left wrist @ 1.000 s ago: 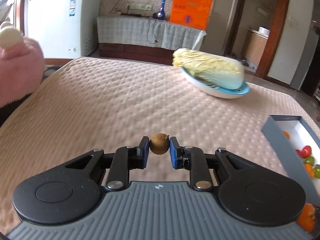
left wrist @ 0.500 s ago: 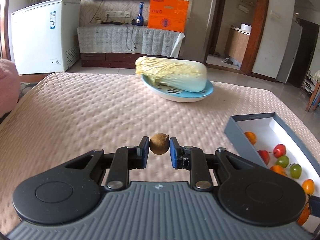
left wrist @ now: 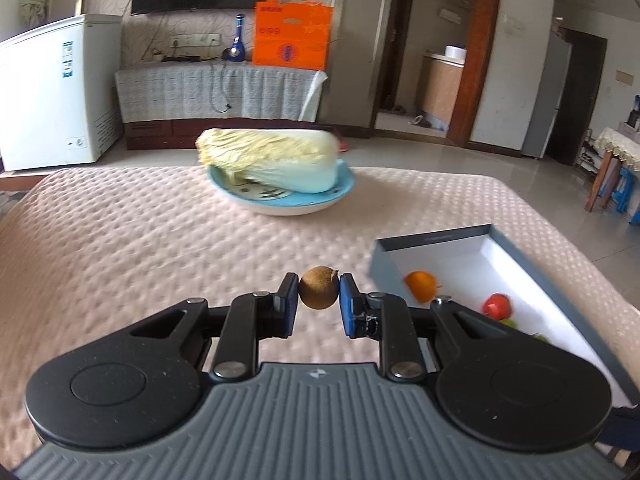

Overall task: Organize fruits
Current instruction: 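Carry the kiwi in left tool while right tool carries the tangerine over the box, then open left tool to drop the kiwi into the box while right tool releases the tangerine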

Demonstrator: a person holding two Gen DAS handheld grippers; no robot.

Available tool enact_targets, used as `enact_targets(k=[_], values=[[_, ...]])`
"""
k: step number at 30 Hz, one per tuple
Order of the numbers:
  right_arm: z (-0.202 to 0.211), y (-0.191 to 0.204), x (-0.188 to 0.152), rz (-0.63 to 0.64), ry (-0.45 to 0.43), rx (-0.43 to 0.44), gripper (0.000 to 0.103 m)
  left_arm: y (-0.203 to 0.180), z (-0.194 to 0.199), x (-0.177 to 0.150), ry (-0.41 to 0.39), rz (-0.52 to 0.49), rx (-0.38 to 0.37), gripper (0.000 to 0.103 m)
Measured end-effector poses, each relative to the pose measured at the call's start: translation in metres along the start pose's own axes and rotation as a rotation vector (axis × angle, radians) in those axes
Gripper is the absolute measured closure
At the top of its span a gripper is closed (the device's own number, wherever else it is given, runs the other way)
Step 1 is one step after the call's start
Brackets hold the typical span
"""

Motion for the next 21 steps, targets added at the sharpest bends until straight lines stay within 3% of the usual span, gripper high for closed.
enact_targets(k=[13, 21], values=[[0.014, -0.047, -0.022, -0.038, 0.043, -0.102, 0.063, -0.088, -0.014, -0.020, 0.028, -0.065, -0.142, 0.077], [0.004, -0.077, -0.043, -0.066, 0.112, -0.159, 0.062, -0.126, -0.031, -0.043, 0.073, -0.121, -0.152, 0.073]])
Point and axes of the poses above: each gripper's, at about its wrist camera, not at the fingertips, and z roughly against the way its jaws point, y to its left, x to its top, the point moved 8 cm from there along -z, roughly the way its jaws point, and after that the axes turned 10 degrees about z, right-handed, at the moved point
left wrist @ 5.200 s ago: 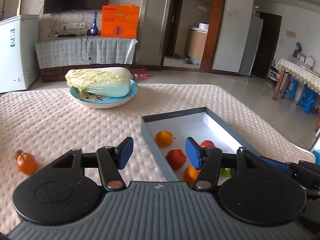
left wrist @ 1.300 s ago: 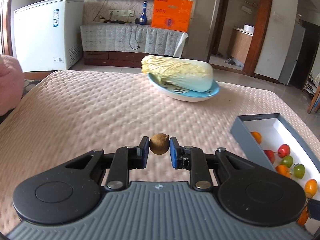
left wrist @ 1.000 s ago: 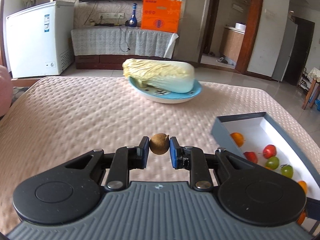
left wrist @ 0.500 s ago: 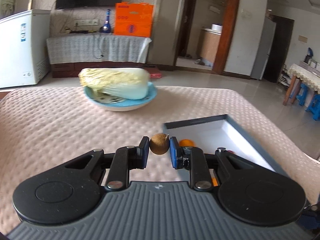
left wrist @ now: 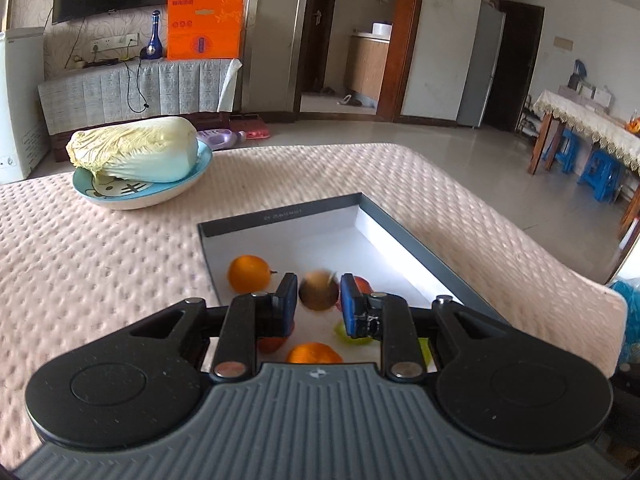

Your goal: Organize fruits

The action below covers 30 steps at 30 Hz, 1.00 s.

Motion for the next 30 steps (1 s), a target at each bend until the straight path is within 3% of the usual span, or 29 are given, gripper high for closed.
enact_targets(k=[3, 5, 6, 15, 23, 30], values=[[-0.008, -0.009, -0.001, -0.019, 0.007, -0.006, 0.059, -0.003, -0.001, 0.000, -0.010, -0.007, 0.001, 0.058], [-0.008, -0.013, -0.001, -0.018, -0.005, -0.014, 0.049, -0.001, 0.002, 0.002, -0.028, -0.009, 0.010, 0.048], [-0.007, -0.014, -0.001, -0.014, -0.015, -0.019, 0.045, 0.001, 0.005, 0.004, -0.036, -0.005, 0.014, 0.047], [0.022, -0.027, -0.006, -0.028, -0.054, -0.050, 0.045, 0.012, 0.049, 0.001, -0.093, 0.047, 0.057, 0.046], [0.058, -0.043, -0.020, -0.094, -0.058, -0.084, 0.045, -0.005, 0.100, -0.039, -0.051, 0.058, 0.053, 0.046], [0.084, -0.052, -0.045, -0.161, -0.028, -0.091, 0.044, -0.029, 0.144, -0.082, -0.007, 0.000, 0.047, 0.027]])
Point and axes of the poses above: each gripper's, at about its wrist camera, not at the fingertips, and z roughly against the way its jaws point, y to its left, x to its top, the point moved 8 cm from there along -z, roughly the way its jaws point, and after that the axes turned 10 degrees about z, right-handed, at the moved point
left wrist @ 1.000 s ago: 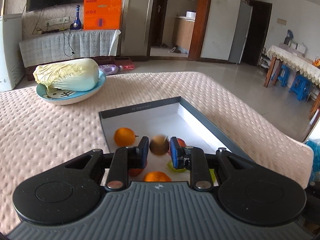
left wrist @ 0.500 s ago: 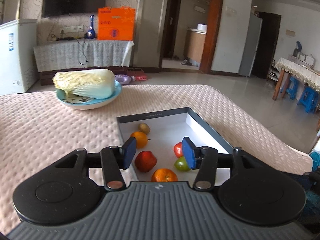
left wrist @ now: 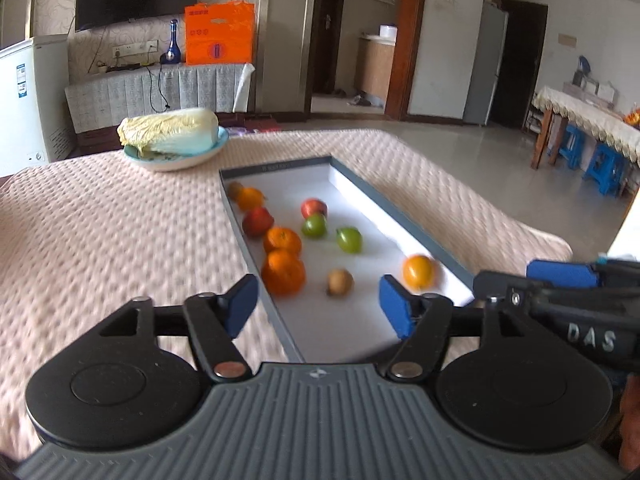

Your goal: Organize fruits

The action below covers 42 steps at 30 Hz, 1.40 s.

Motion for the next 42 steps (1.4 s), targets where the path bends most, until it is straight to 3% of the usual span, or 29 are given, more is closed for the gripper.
enact_targets(k=[6, 11, 28, 36, 42], values=[[0.013, -0.003, -0.018, 0.001, 0.027, -0.013, 0.044, -0.005, 0.018, -0.025, 0.030, -0.028, 0.021, 0.026], [0.013, -0.002, -0.023, 0.021, 0.037, -0.017, 0.044, -0.012, 0.028, -0.039, 0.029, -0.059, 0.046, 0.019], [0.008, -0.019, -0.031, -0.048, 0.075, -0.046, 0.044, -0.018, 0.023, -0.048, 0.017, -0.115, 0.089, 0.003], [0.008, -0.023, -0.030, -0.060, 0.070, -0.049, 0.044, -0.021, 0.025, -0.042, -0.030, -0.114, 0.112, 0.001], [0.009, -0.024, -0.030, -0.062, 0.068, -0.049, 0.044, -0.020, 0.032, -0.036, -0.113, -0.124, 0.180, 0.000]])
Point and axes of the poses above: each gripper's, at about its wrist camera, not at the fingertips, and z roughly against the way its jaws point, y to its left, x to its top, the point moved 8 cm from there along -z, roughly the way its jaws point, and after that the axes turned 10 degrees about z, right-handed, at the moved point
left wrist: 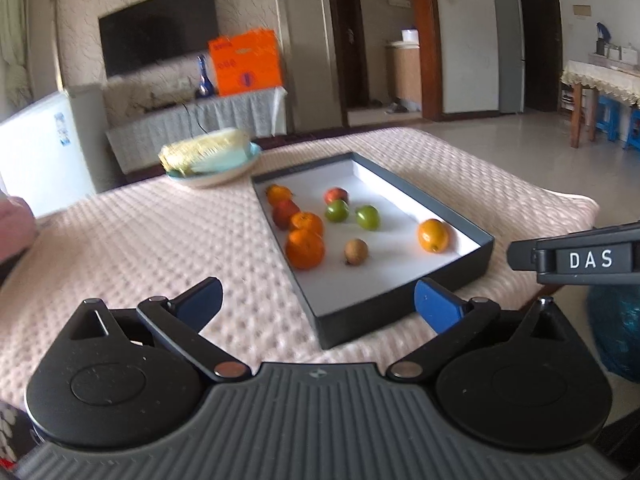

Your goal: Organize fruits

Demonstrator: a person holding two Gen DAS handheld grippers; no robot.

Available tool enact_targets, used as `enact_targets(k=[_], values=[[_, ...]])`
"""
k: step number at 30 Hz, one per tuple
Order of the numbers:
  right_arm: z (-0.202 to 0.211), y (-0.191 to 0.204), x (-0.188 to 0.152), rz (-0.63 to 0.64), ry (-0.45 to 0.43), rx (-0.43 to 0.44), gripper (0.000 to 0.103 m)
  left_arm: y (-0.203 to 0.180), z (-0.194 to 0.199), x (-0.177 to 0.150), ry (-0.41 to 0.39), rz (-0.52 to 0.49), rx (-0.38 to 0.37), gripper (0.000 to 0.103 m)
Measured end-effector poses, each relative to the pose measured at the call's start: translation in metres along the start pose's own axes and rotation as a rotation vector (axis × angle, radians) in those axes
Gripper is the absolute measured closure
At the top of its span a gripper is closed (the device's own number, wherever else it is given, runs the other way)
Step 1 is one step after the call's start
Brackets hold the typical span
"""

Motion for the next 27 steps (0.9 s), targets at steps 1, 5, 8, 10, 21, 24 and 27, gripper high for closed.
enact_targets(k=[1, 5, 8, 10, 21, 24, 27], values=[[0.000, 0.000, 0.000, -0.001, -0.001, 0.000, 0.044, 0.000, 0.001, 0.000, 0.000, 0.006, -0.007, 0.000], [0.001, -0.001, 0.000, -0.004, -0.002, 0.000, 0.044, 0.000, -0.002, 0.000, 0.062, 0.052, -0.065, 0.000], [0.001, -0.001, 0.000, -0.005, -0.002, -0.001, 0.044, -0.001, -0.004, -0.002, 0.077, 0.047, -0.056, 0.000], [0.001, -0.002, 0.001, -0.009, -0.003, 0.000, 0.044, -0.003, -0.004, -0.004, 0.090, 0.049, -0.074, 0.000], [0.001, -0.004, 0.001, -0.020, -0.004, -0.001, 0.044, -0.021, 0.002, -0.011, 0.123, -0.003, -0.175, 0.000], [0.001, -0.005, 0.001, -0.024, -0.004, -0.002, 0.044, -0.022, 0.007, -0.011, 0.095, -0.010, -0.193, 0.000], [0.000, -0.006, 0.001, -0.028, -0.004, -0.004, 0.044, -0.022, 0.007, -0.011, 0.086, -0.018, -0.186, 0.000]])
Point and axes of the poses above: each gripper's, at about its wrist camera, not at the fingertips, and z roughly against the way its jaws point, y to its left, x to its top, the point moved 8 cm from there along -z, roughly the way its jaws point, and after that the axes turned 10 degrees about z, right-handed, at the moved point
